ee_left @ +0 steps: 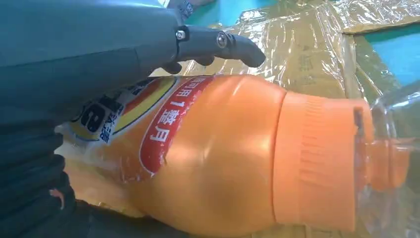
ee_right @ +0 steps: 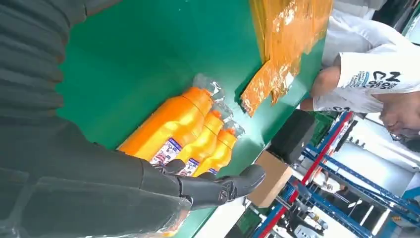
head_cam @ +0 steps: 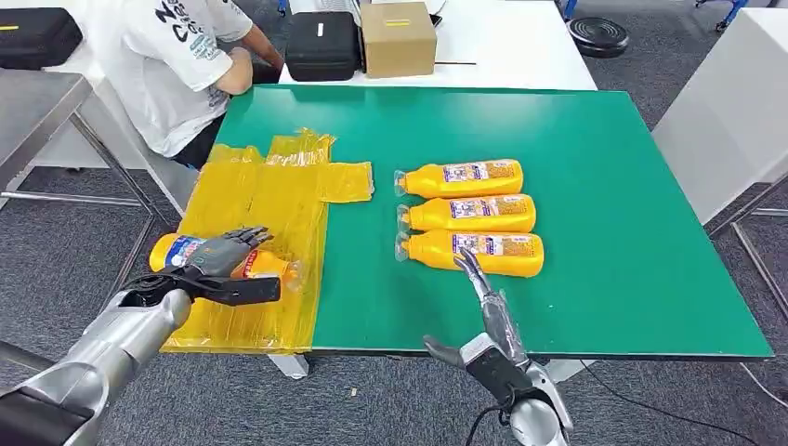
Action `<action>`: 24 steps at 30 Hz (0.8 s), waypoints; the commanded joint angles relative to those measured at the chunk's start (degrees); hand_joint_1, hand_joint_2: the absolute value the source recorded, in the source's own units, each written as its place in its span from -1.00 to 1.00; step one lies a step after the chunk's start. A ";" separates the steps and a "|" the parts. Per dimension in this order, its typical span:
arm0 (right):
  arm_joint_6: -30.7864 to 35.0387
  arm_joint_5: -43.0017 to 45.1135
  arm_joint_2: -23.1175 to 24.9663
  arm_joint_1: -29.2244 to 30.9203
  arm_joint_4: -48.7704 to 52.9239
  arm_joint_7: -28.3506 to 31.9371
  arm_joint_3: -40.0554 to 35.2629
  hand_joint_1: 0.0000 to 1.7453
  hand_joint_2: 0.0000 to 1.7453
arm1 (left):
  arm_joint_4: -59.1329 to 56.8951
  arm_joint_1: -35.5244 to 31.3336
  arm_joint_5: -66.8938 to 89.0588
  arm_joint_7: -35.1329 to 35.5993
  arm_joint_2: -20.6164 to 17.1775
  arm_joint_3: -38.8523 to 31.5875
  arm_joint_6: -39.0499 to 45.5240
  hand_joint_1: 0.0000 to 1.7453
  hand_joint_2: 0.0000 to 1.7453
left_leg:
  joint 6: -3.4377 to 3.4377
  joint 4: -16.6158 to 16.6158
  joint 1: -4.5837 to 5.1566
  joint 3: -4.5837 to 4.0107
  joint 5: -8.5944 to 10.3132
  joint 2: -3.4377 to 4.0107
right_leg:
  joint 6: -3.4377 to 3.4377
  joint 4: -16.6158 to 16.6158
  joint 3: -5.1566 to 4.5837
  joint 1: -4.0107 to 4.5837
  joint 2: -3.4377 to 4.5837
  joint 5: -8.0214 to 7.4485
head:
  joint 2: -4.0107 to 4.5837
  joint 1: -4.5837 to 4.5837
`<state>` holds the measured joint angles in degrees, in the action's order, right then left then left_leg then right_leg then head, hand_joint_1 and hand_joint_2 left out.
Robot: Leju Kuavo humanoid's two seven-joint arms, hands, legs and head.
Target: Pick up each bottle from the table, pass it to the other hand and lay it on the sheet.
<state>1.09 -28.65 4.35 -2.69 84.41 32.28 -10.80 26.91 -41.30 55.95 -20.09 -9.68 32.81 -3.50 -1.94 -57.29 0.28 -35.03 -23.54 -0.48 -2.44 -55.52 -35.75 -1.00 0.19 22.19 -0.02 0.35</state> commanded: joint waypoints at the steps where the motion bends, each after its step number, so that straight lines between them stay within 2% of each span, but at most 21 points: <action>1: -0.16 0.28 0.08 -0.14 0.23 -0.56 1.52 -1.00 1.00 | -5.04 0.27 -0.05 -0.07 0.63 3.55 -1.86 -1.00 1.00 | 0.05 0.05 0.01 0.17 -0.05 0.05 | 0.04 0.03 0.15 -0.01 0.02 0.05 | 0.00 -0.02; 4: -0.20 0.28 0.08 -0.16 0.32 -0.56 1.70 -1.00 1.00 | -4.70 -1.17 0.02 -1.50 -0.63 4.48 -4.19 -1.00 1.00 | 0.05 0.05 0.00 0.16 -0.04 0.05 | 0.05 0.04 0.15 0.00 0.02 0.04 | 0.00 0.00; 11: -0.96 0.93 -0.30 1.11 -1.99 0.04 1.41 -1.00 1.00 | -1.38 -3.95 -1.32 -5.33 -6.56 7.69 -11.62 -1.00 1.00 | 0.13 -0.01 -0.09 0.22 -0.13 0.23 | 0.13 0.01 0.18 0.11 0.18 0.04 | 0.00 -0.02; 24: -0.93 1.55 -0.46 2.03 -2.97 0.15 1.44 -1.00 1.00 | 0.20 -4.79 -3.10 -6.41 -6.64 9.35 -12.34 -1.00 1.00 | 0.12 0.00 -0.10 0.16 -0.08 0.30 | 0.21 -0.02 0.06 0.11 0.17 -0.04 | 0.00 -0.02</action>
<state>0.37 -27.56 4.35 -3.01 85.00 32.06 -10.29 27.98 -44.50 53.46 -26.29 -15.21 37.79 -15.30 -1.90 -57.28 0.25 -35.00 -23.53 -0.29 -2.30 -55.58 -35.83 -0.97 0.28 22.11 -0.02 0.33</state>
